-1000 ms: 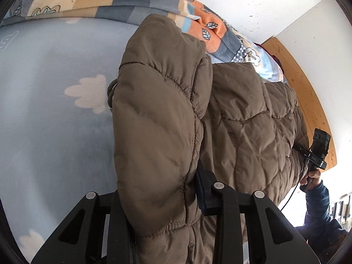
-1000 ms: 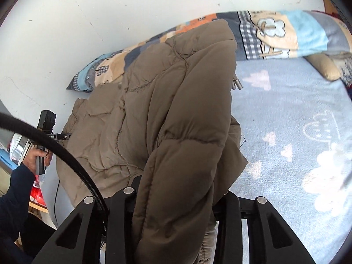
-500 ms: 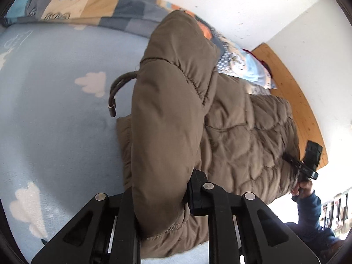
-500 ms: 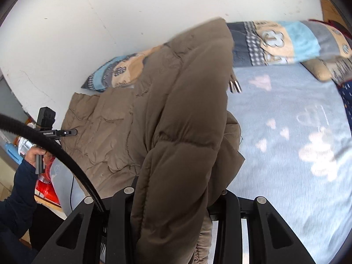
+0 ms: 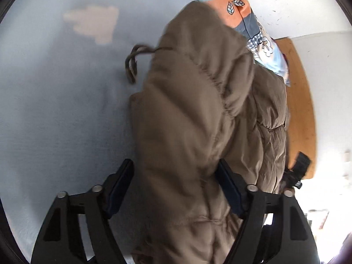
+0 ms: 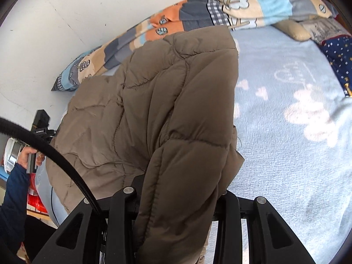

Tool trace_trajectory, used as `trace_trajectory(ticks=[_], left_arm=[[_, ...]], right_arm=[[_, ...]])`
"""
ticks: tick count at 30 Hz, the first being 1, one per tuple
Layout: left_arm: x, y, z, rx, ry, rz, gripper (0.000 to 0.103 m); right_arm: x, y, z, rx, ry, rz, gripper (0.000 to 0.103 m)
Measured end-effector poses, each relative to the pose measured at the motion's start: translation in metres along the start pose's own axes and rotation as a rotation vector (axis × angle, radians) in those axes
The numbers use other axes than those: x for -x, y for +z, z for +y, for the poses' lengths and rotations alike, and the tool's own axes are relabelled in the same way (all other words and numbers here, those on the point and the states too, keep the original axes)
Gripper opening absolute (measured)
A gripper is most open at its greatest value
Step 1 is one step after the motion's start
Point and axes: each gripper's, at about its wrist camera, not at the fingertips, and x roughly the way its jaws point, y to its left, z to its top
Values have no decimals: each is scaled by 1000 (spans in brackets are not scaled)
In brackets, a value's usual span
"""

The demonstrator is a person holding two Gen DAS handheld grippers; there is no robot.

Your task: Fold large clothes

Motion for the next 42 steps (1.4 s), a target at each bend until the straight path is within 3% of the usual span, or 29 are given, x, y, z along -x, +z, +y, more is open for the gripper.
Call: trace_trajectory(ticks=[3, 6, 9, 13, 21, 34, 42], left_arm=[[-15, 6, 14, 11, -42, 35, 90], [-20, 10, 7, -41, -35, 14, 88], [-17, 12, -8, -76, -54, -29, 49], [-6, 7, -30, -137, 16, -45, 32], [16, -18, -56, -172, 67, -117, 25], [53, -72, -104, -239, 79, -162, 24], [55, -110, -113, -246, 175, -219, 24]], right_arm=[[-10, 1, -10, 9, 21, 15, 39], [-20, 0, -19, -5, 43, 24, 39], [-27, -2, -29, -26, 63, 33, 40], [-25, -7, -37, -38, 68, 29, 40], [-17, -12, -32, -4, 57, 2, 39], [48, -28, -7, 65, 132, -88, 36], [69, -46, 17, 112, 138, -97, 36]])
